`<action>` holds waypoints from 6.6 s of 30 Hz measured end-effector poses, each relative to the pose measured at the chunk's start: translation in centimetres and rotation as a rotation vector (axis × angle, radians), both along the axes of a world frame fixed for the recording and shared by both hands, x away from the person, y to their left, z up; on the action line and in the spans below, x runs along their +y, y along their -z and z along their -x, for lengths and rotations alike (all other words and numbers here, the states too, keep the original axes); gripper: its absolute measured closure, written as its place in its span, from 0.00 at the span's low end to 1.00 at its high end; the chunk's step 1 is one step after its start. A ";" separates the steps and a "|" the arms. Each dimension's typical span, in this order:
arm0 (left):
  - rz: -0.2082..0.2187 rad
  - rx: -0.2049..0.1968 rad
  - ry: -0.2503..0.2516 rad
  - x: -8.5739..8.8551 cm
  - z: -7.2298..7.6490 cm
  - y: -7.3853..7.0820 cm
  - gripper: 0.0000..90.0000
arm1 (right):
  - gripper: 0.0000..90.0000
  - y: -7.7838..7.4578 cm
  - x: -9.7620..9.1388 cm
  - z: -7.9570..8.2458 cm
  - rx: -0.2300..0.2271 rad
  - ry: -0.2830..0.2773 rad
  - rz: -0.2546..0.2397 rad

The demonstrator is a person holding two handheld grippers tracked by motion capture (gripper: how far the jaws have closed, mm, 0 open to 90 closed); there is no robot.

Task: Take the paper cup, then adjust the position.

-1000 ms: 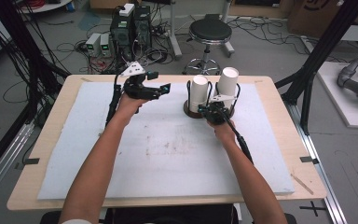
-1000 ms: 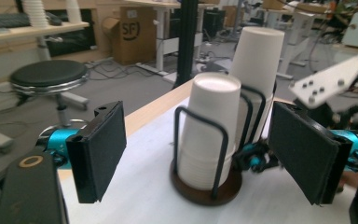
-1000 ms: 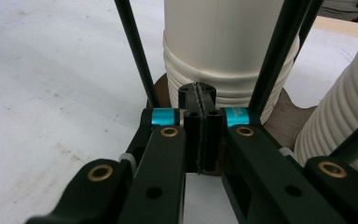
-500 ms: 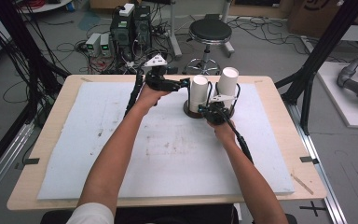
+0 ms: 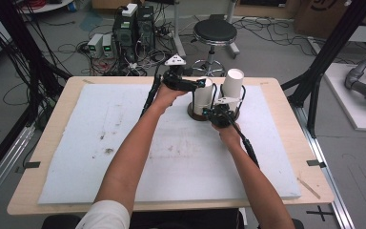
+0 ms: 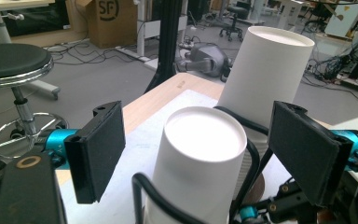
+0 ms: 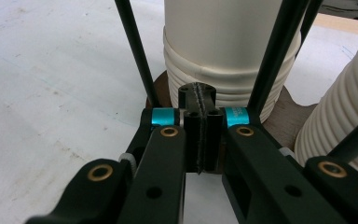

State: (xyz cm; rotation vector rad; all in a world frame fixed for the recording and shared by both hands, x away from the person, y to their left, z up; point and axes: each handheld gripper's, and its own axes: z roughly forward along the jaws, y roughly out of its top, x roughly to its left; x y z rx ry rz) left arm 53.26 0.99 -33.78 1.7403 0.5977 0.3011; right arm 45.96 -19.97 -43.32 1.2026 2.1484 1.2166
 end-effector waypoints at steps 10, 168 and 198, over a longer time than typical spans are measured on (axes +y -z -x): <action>-0.039 0.013 0.010 -1.9 -0.3 0.7 0.21 | 1.00 0.1 -0.1 0.0 0.006 -0.003 -0.007; 0.008 -0.041 0.259 9.0 18.5 3.1 0.40 | 0.23 -3.0 1.1 11.6 -0.138 -0.599 -0.185; 0.017 -0.012 0.277 8.3 18.5 3.3 0.40 | 0.40 -2.8 2.5 11.4 -0.199 -0.693 -0.117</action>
